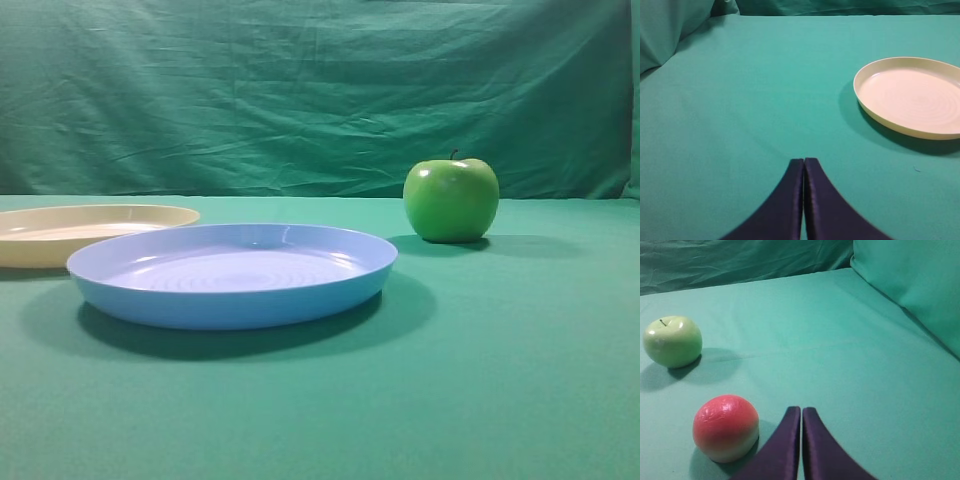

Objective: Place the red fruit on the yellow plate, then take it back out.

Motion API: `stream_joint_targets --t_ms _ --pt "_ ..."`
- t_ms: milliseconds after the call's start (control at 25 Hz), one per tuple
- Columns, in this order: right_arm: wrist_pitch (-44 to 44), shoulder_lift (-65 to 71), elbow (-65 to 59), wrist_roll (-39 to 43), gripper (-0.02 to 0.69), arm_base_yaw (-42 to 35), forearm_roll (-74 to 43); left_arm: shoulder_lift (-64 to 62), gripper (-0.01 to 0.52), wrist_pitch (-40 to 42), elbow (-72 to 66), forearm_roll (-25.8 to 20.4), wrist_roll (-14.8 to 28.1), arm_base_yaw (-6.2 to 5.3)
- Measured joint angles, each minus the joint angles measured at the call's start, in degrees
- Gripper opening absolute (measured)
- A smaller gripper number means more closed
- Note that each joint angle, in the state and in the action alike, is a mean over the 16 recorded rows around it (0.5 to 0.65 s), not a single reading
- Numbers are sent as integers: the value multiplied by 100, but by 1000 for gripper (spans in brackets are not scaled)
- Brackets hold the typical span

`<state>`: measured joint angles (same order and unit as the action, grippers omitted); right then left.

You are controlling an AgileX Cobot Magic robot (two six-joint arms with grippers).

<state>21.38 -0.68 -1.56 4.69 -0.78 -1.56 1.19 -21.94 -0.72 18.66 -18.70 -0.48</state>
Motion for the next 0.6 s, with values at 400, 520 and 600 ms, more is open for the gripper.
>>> stream_joint_targets --t_ms 400,520,600 --pt "2 0 0 0 0 0 0 0 0 0 0 0 0 0" --pt "2 0 0 0 0 0 0 0 0 0 0 0 0 0" --pt "2 0 0 0 0 0 0 0 0 0 0 0 0 0"
